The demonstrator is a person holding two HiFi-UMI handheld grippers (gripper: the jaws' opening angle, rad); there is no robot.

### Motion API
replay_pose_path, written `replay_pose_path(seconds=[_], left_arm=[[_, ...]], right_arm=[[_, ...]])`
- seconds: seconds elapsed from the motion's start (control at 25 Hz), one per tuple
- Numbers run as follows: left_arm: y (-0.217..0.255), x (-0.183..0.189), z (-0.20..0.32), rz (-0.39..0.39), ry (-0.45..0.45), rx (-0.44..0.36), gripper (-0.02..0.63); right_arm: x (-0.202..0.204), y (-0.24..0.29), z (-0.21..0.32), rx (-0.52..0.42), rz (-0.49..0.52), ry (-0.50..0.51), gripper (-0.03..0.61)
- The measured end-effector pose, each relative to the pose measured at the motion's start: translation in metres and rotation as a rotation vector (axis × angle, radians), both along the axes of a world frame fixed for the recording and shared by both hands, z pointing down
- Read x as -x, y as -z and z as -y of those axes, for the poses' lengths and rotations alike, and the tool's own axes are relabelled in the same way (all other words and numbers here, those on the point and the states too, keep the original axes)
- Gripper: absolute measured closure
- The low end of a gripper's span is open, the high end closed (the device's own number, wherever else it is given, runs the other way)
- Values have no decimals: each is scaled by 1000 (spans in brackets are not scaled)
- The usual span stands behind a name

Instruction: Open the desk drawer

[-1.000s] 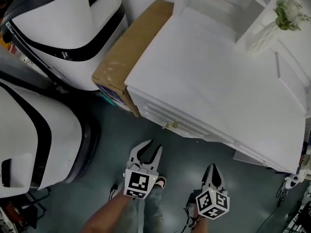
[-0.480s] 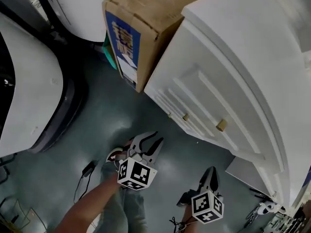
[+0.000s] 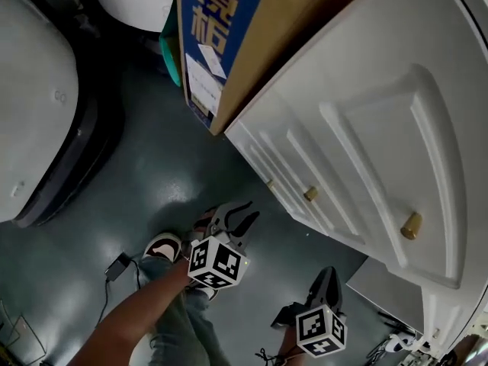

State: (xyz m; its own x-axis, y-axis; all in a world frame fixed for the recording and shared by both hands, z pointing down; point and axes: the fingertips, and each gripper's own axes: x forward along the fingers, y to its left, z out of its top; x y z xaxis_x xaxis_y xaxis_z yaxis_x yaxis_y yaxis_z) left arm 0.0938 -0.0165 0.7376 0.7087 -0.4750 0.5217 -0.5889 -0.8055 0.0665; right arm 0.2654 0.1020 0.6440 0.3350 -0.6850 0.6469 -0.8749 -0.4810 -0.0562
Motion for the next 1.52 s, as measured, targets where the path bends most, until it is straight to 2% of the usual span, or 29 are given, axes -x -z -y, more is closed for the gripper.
replay_pose_path(seconds=[0.28,0.64,0.88,1.52], left_arm=[[-41,-17,20,-10,22,2,497],[-81,-40,33,-12,30,23,497],[-90,-51,41,-48,45,58,497],[-102,-70,54,-44,67,56,497]], right_arm=[[-9,-37,3,10,0,2,572],[-23,-56,5,21,-7,11,572],[-25,-62,10,23,-4,20,572],[-28,-79,12,52,21,41,572]])
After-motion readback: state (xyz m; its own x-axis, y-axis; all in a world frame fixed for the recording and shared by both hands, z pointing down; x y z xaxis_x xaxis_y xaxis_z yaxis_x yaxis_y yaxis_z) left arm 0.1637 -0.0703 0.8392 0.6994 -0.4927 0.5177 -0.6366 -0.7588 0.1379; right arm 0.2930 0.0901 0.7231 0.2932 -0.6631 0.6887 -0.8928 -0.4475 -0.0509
